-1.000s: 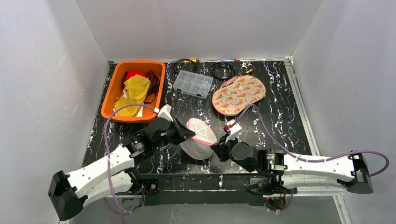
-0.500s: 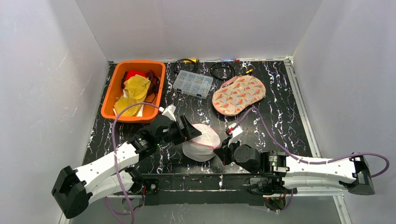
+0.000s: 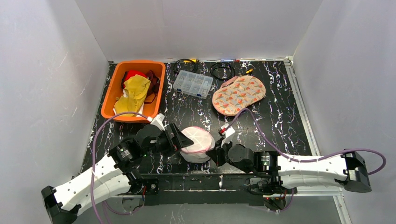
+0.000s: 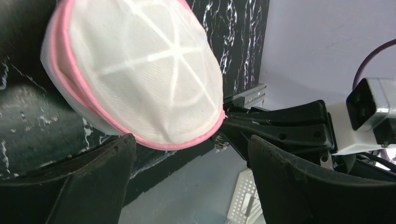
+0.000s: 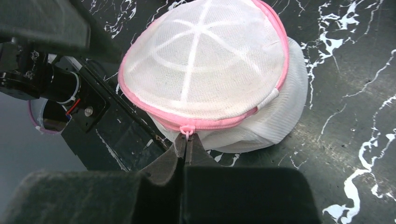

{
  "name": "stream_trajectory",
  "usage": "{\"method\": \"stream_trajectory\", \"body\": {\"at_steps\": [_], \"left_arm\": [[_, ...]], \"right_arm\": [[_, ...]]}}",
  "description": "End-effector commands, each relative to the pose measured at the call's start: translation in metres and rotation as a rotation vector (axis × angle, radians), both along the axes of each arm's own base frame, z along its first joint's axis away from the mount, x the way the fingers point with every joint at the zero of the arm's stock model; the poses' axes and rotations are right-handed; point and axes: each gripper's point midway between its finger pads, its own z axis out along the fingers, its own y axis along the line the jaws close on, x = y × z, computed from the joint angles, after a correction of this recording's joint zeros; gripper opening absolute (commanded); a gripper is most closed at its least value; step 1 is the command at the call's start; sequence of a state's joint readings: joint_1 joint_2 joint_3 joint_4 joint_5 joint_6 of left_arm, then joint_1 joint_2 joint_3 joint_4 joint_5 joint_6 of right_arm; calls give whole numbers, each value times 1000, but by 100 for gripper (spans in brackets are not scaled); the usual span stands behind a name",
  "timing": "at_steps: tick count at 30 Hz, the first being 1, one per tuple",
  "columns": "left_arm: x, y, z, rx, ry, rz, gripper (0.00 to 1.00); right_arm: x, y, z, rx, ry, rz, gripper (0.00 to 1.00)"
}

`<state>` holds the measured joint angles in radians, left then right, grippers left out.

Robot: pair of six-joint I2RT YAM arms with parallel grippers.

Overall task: Unzip the laundry bag and remove the bra
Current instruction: Unzip the laundry bag at the center of the board.

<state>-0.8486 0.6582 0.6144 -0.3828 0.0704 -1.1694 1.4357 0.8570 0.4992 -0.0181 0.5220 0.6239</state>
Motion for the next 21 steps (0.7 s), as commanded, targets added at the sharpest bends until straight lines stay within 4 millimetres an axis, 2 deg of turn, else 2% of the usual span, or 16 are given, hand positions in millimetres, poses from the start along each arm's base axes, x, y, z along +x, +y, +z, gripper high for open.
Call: {"method": "stream_trajectory", "body": {"at_steps": [1, 4, 9, 14, 17, 21], "left_arm": [[-14, -8, 4, 14, 53, 33, 88], [-17, -20, 1, 45, 46, 39, 91], [-12, -31, -16, 50, 89, 92, 92], [-1, -26, -24, 45, 85, 175, 88], [6, -19, -24, 60, 63, 221, 82], [14, -8, -23, 100, 25, 265, 67]], "right_arm": [[-3, 25, 32, 111, -14, 38, 1], [-5, 33, 34, 116, -15, 56, 1], [-8, 38, 35, 125, -9, 74, 1], [-11, 40, 40, 154, -1, 94, 1], [-13, 43, 45, 164, -2, 109, 1], [-14, 44, 50, 158, -10, 120, 1]]}}
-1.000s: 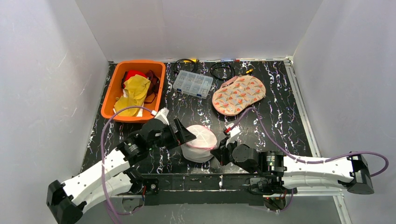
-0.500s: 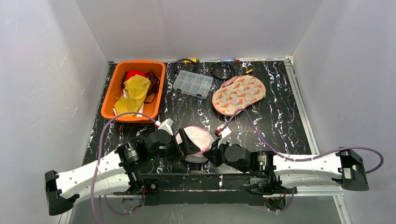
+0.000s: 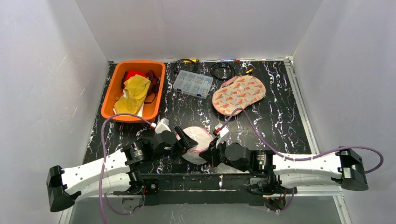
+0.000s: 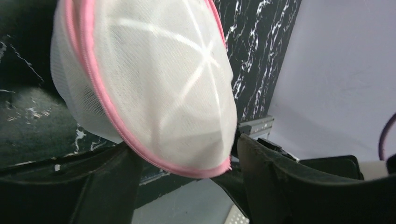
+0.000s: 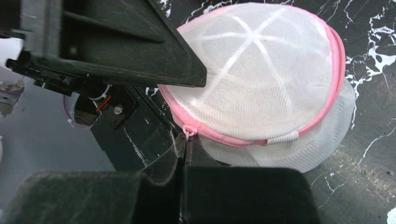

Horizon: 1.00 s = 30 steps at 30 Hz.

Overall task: Unzip the laundry bag and remove the bra
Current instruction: Unzip the laundry bag at the center of the board.

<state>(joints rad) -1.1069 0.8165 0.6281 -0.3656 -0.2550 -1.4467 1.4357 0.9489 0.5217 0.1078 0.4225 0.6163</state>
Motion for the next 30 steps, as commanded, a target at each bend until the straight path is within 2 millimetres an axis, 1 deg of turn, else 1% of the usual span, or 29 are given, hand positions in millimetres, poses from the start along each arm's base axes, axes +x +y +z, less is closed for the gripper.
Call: {"method": "stream_trajectory", "body": {"at_steps": [1, 5, 11, 14, 17, 19, 24, 30], "left_arm": [[17, 19, 3, 54, -65, 101, 63], [20, 25, -3, 84, -62, 117, 44], [25, 33, -10, 101, -52, 145, 12], [26, 36, -13, 109, -48, 154, 0], [25, 38, -17, 115, -41, 161, 0], [25, 38, -19, 116, -39, 162, 0], [25, 40, -23, 120, -35, 166, 0], [25, 44, -21, 119, -47, 173, 0]], "right_arm": [[-1, 14, 44, 100, -36, 24, 1], [0, 12, 45, 85, -45, 21, 1], [4, 0, 46, 65, -59, -6, 1], [6, -6, 47, 55, -65, -17, 1], [8, -12, 48, 53, -70, -33, 1], [9, -17, 42, 27, -69, -44, 1], [14, -27, 37, 5, -71, -78, 1], [21, -38, 31, -8, -64, -141, 1]]}}
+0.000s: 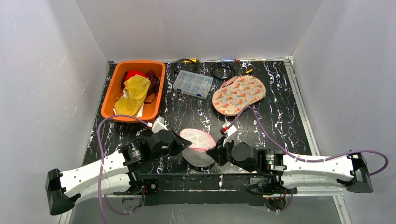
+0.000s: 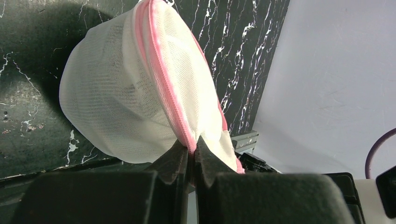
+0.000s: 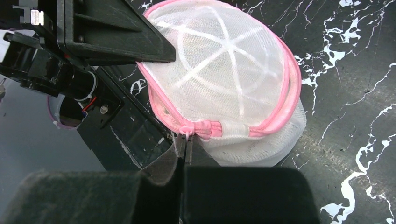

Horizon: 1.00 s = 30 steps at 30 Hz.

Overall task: Unzip the laundry bag and remove the bra
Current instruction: Unzip the laundry bag at the center of the board.

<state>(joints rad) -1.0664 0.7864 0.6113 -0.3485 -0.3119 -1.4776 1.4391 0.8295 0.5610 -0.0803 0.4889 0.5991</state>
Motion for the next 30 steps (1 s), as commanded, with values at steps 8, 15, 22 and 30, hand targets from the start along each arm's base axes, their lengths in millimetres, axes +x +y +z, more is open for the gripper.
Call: {"method": "stream_trajectory", "body": {"at_steps": [8, 15, 22, 30], "left_arm": [[5, 31, -30, 141, -4, 65, 0], [6, 27, -32, 114, -9, 60, 0], [11, 0, -32, -20, -33, 37, 0], [22, -17, -10, -102, -151, 17, 0]], "right_arm": [[15, -12, 12, 30, -18, -111, 1], [15, -14, 7, 50, 20, -143, 1], [-2, 1, 21, 220, 153, -95, 54], [2, -15, 19, 341, 281, -216, 84]]}}
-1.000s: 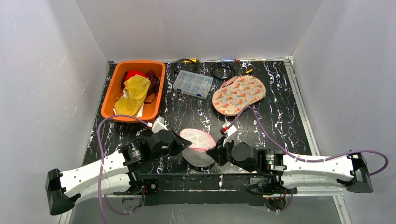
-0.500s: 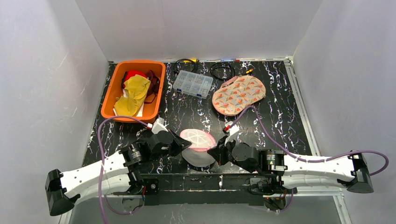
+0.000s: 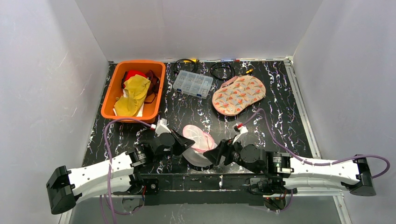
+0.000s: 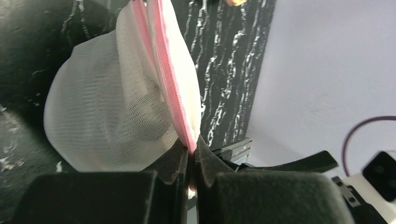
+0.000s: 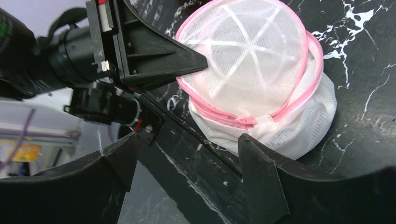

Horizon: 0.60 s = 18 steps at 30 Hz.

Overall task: Unzip the laundry bag and remove the bra
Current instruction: Unzip the laundry bag at the center of the board, then open the laundry bag at the center of the board.

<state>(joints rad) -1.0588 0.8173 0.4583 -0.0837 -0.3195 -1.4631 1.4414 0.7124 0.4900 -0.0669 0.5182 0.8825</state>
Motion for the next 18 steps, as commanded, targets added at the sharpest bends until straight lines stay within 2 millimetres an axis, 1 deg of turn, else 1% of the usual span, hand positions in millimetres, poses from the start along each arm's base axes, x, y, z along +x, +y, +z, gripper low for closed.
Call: {"method": "stream_trajectory", "body": {"at_steps": [1, 4, 5, 6, 9, 13, 15, 18], "left_arm": [[10, -5, 17, -61, -108, 8, 0], [8, -4, 22, -78, -138, -5, 0], [6, -4, 25, -89, -158, -15, 0], [6, -4, 34, -117, -196, -29, 0], [6, -1, 61, -185, -295, -34, 0], [9, 7, 97, -190, -428, -37, 0], [9, 8, 108, -186, -471, -45, 0], [8, 8, 116, -191, -509, -56, 0]], "right_arm": [[10, -10, 6, 141, 96, -130, 85], [16, -18, -4, 196, 136, -195, 84], [17, -17, 2, 241, 139, -200, 84], [18, -15, 5, 268, 139, -202, 84], [22, -12, 14, 277, 114, -218, 84], [25, -4, 33, 309, 88, -209, 85], [25, 1, 43, 345, 89, -205, 85], [27, 7, 52, 389, 102, -208, 85]]}}
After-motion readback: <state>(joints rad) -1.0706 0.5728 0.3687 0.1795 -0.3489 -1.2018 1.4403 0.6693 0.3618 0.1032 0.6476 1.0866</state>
